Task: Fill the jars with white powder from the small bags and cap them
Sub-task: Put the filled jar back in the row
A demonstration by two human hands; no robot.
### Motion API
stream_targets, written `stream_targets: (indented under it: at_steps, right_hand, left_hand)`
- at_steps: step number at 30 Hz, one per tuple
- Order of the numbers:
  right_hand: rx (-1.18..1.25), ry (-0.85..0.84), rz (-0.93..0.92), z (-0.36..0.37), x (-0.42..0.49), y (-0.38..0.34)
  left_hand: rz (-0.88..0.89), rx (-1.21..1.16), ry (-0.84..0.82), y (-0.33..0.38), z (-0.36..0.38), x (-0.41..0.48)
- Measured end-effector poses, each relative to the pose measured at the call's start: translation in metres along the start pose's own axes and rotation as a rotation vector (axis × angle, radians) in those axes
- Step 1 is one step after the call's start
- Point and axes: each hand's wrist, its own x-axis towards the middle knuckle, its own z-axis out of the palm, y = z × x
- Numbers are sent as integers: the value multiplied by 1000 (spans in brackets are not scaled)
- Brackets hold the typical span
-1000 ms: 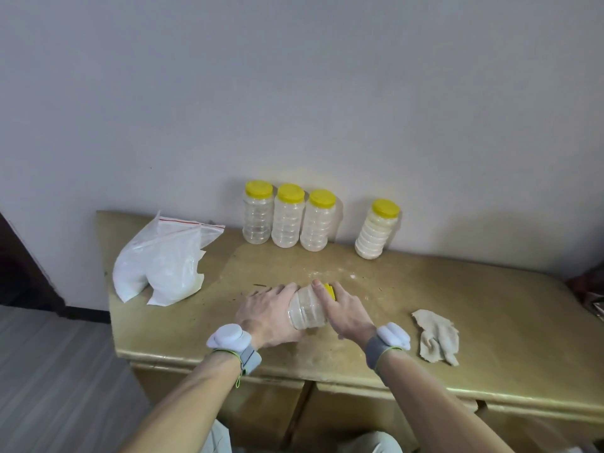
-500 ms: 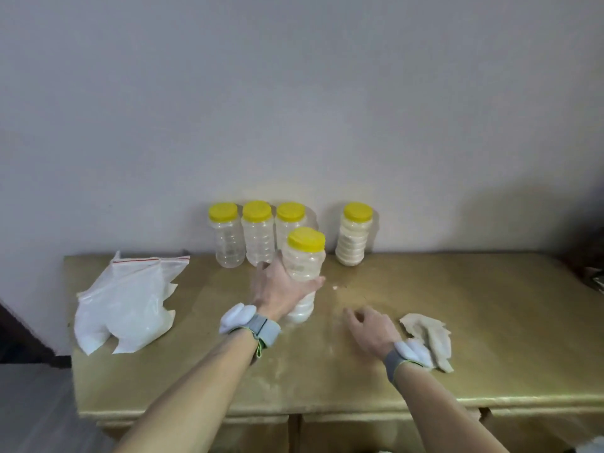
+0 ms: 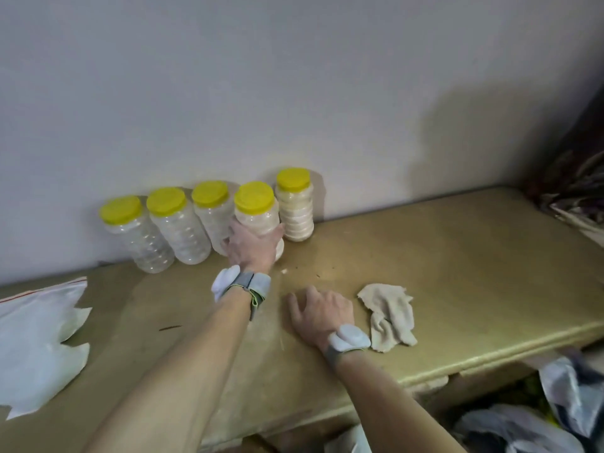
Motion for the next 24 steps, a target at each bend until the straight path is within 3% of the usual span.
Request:
stream_targets:
  at_steps: [13, 24]
  right_hand:
    - [3, 36, -12, 2, 4, -3]
    - [6, 47, 7, 5, 5, -4]
  left_hand:
    - [-29, 50, 88, -13, 28, 8]
    - [-33, 201, -240, -23, 24, 14]
